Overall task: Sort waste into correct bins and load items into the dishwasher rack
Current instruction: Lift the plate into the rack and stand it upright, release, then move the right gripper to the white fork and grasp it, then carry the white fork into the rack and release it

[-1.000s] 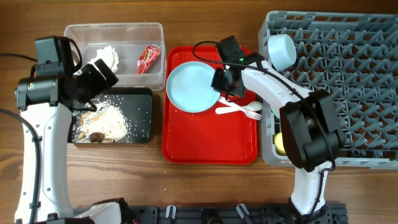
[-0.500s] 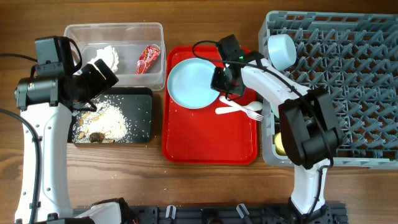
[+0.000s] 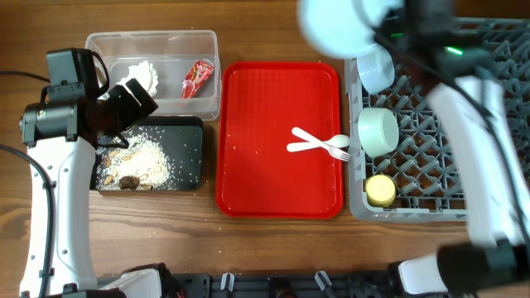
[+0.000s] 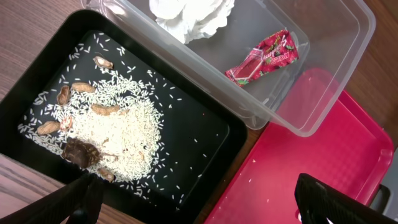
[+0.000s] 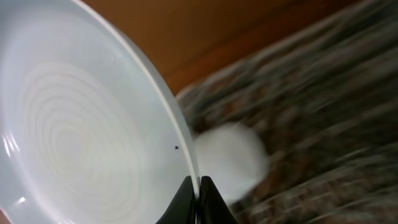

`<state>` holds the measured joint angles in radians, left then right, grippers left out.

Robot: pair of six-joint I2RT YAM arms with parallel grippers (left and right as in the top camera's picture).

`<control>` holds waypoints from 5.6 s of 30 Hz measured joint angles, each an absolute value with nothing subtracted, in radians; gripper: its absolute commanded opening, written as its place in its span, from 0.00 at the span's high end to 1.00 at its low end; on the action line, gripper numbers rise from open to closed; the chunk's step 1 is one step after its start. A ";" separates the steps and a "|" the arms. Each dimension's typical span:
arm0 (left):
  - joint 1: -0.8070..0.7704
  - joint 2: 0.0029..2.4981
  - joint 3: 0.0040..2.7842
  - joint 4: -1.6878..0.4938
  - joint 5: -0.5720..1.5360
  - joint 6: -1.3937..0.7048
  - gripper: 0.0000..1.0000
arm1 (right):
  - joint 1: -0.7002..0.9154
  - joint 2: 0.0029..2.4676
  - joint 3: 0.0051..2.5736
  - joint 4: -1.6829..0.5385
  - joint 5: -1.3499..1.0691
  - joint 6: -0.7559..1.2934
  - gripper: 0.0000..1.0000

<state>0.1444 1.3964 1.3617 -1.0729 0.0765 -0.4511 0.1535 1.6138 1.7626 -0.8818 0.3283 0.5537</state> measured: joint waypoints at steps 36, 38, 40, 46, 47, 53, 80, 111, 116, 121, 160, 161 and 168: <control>0.144 1.396 1.362 -1.073 0.076 -0.451 0.00 | 0.047 1.915 1.771 -0.897 0.938 -0.130 0.91; 0.144 1.396 1.362 -1.073 0.076 -0.451 0.00 | 0.047 1.915 1.771 -0.896 0.915 -0.130 0.62; 0.144 1.396 1.362 -1.073 0.076 -0.451 0.00 | 0.047 1.915 1.772 -0.894 0.896 -0.133 0.15; 0.144 1.396 1.362 -1.073 0.076 -0.451 0.00 | 0.047 1.915 1.772 -0.894 0.874 -0.125 0.00; 0.144 1.396 1.362 -1.073 0.076 -0.451 0.00 | 0.047 1.915 1.772 -0.895 0.863 -0.116 0.00; 0.144 1.396 1.362 -1.073 0.076 -0.451 0.00 | 0.058 1.892 1.771 -0.949 0.642 -0.027 0.00; 0.144 1.396 1.362 -1.073 0.076 -0.451 0.00 | 0.376 1.770 1.771 -1.375 -0.114 -0.137 0.07; 0.144 1.396 1.362 -1.073 0.076 -0.451 0.00 | 0.387 1.950 1.353 -0.927 -0.085 -0.247 0.23; 0.144 1.396 1.362 -1.073 0.076 -0.451 0.00 | 0.387 1.951 1.328 -0.903 -0.086 -0.249 0.24; 0.144 1.396 1.362 -1.073 0.076 -0.451 0.00 | 0.387 1.951 1.326 -0.899 -0.086 -0.251 0.32; 0.144 1.396 1.362 -1.073 0.076 -0.451 0.00 | 0.387 1.995 1.325 -0.772 -0.138 -0.020 0.96; 0.144 1.396 1.362 -1.073 0.076 -0.451 0.00 | 0.387 1.995 1.325 -0.777 -0.147 -0.010 0.96; 0.144 1.396 1.362 -1.073 0.076 -0.451 0.00 | 0.387 1.997 1.379 -0.887 -0.207 0.052 0.96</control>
<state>0.1444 1.3964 1.3617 -1.0733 0.0761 -0.4511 0.3866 1.9972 1.3792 -0.8871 -0.2073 0.0517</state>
